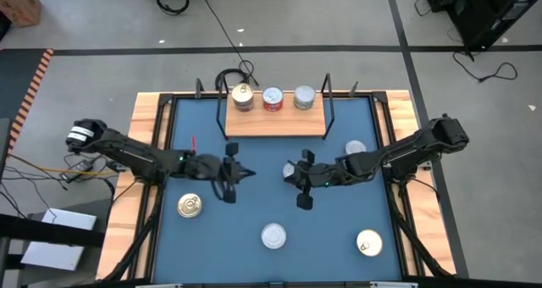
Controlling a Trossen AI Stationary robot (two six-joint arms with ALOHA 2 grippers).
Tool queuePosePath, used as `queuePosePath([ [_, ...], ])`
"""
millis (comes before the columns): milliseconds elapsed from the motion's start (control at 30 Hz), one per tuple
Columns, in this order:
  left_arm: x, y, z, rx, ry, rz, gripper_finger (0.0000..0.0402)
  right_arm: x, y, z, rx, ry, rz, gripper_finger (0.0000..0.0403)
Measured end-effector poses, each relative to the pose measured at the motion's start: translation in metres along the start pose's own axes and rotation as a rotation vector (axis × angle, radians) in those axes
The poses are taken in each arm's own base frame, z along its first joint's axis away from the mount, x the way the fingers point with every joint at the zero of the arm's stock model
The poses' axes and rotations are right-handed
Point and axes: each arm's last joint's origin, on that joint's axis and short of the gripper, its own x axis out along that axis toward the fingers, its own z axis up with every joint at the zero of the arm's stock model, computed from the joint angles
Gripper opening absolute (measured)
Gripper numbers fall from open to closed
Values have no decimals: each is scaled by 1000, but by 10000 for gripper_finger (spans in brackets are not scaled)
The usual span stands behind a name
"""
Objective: Stack canned seafood by type on shelf
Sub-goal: Put the green tuna can on the shelf
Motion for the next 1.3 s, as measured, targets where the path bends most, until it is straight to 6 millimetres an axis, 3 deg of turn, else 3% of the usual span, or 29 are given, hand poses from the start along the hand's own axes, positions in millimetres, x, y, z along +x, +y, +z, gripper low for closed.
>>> queuePosePath([
  [200, -5, -25, 4, -28, -49, -86, 3, 2, 6, -8, -39, 51, 4, 37],
  [400, -6, -36, 1, -44, -113, -118, 3, 5, 9, -11, -47, 68, -4, 70],
  [867, -17, -38, -39, -173, -299, -176, 3, 5, 9, -10, -22, 62, -12, 118],
  [1133, -19, -38, -42, -184, -303, -193, 3, 3, 11, 1, -14, 65, -4, 118],
  [1300, -21, -37, -41, -181, -301, -193, 3, 15, 22, 4, -39, 121, 18, 119],
])
